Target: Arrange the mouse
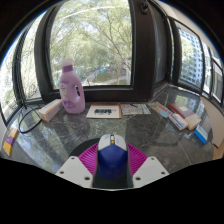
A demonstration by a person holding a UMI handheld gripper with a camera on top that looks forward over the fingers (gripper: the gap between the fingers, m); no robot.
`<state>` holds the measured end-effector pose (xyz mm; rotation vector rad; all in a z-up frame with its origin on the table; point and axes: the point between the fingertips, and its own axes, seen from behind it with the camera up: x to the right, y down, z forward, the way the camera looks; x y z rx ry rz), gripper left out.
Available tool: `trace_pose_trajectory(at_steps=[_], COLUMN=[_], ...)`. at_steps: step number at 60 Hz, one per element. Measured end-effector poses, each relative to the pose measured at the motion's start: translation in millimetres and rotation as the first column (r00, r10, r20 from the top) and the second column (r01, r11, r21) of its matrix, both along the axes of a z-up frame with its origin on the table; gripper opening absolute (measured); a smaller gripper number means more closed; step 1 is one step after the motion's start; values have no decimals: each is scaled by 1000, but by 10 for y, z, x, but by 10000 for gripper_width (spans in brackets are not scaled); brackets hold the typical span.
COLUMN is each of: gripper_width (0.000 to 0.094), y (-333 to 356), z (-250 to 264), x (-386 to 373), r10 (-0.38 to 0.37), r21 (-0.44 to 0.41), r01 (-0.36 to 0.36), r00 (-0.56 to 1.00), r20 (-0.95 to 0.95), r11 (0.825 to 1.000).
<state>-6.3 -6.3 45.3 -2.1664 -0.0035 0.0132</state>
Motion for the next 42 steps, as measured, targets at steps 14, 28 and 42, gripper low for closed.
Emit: trace_pose_trajectory(at_steps=[14, 28, 42], gripper_width=[525, 855, 852], y=[-179, -439, -1124], z=[-605, -65, 709], x=[-198, -174, -228], r10=[13, -27, -97], r21=[-147, -98, -27], r01=[-14, 32, 99], r00=[1000, 998, 993], r20=[-4, 55, 65], r11=[989, 995, 995])
